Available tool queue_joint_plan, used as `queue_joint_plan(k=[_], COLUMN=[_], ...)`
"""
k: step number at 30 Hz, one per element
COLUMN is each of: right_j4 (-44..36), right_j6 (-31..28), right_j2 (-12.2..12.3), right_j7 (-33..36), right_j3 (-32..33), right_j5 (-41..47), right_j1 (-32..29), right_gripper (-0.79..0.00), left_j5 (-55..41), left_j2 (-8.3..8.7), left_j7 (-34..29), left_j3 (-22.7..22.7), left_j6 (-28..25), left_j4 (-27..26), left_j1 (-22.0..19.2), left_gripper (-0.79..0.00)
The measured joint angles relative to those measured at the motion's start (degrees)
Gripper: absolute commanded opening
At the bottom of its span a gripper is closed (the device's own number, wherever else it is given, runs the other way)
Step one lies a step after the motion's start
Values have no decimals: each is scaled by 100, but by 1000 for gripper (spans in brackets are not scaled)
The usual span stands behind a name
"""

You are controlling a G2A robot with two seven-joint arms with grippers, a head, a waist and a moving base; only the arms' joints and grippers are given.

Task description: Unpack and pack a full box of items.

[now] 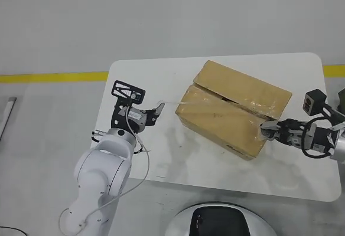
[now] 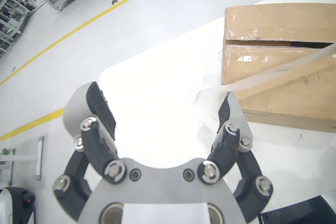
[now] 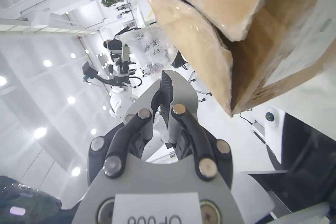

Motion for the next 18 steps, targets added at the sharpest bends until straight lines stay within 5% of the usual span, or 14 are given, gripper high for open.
queue_joint_plan(k=[18], right_j4=[199], right_j6=[1019], right_j2=[63], right_j7=[-405], right_j3=[-91], right_j5=[419], right_j1=[402], right_gripper=[-785], left_j5=[296], left_j2=[-156], left_j7=[409], left_j3=[520], left_j6=[408], left_j4=[729], left_j1=[-569], left_gripper=[0])
